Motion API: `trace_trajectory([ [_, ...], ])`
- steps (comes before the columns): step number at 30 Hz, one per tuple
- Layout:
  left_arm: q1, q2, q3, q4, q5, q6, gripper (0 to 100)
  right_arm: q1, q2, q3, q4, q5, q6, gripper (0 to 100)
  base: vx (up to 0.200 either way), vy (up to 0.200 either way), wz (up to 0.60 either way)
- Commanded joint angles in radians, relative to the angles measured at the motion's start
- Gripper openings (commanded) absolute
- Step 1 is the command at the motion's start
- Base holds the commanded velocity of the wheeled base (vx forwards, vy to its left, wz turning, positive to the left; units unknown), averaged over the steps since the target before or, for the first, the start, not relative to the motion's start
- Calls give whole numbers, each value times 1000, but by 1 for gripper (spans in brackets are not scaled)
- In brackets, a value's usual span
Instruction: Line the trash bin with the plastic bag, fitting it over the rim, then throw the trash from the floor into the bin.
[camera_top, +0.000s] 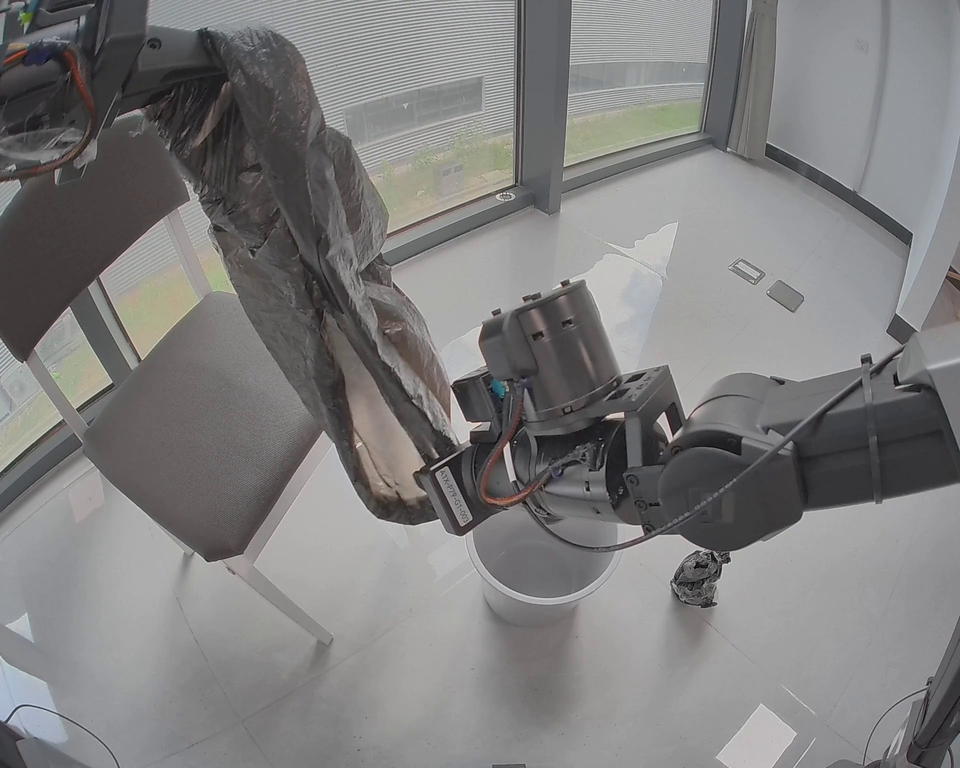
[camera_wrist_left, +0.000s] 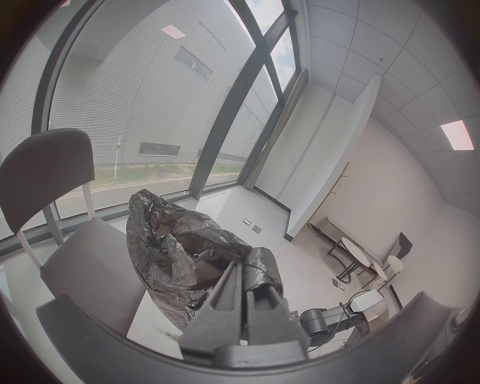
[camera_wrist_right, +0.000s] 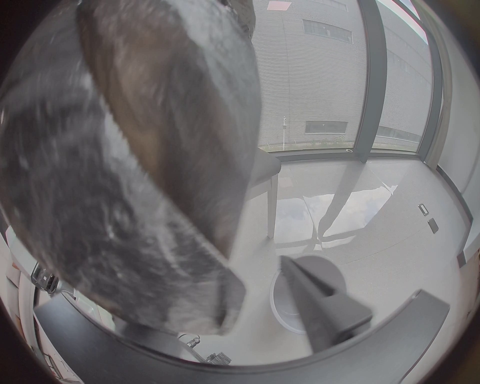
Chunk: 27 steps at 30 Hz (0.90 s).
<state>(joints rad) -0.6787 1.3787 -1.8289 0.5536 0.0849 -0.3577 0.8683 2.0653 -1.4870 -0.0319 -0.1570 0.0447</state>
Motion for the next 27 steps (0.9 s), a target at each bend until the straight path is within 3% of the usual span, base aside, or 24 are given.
trace_trajectory([
  [1, 5, -1, 2, -1, 1, -6, 0, -2, -1, 4, 3, -1, 1, 0, 0, 0, 0],
  [7, 51, 10, 25, 0, 1, -4, 0, -17, -63, 68, 3, -1, 11, 0, 0, 0, 0],
  [12, 88, 42, 94, 88, 7, 31, 0, -26, -217, 237, 23, -1, 112, 0, 0, 0, 0],
  [18, 73, 135, 125, 253, 47, 72, 0, -43, -472, 495, 92, -9, 124, 0, 0, 0, 0],
  [27, 53, 324, 135, 239, 38, 71, 0, -152, -582, 703, 156, 33, 118, 0, 0, 0, 0],
])
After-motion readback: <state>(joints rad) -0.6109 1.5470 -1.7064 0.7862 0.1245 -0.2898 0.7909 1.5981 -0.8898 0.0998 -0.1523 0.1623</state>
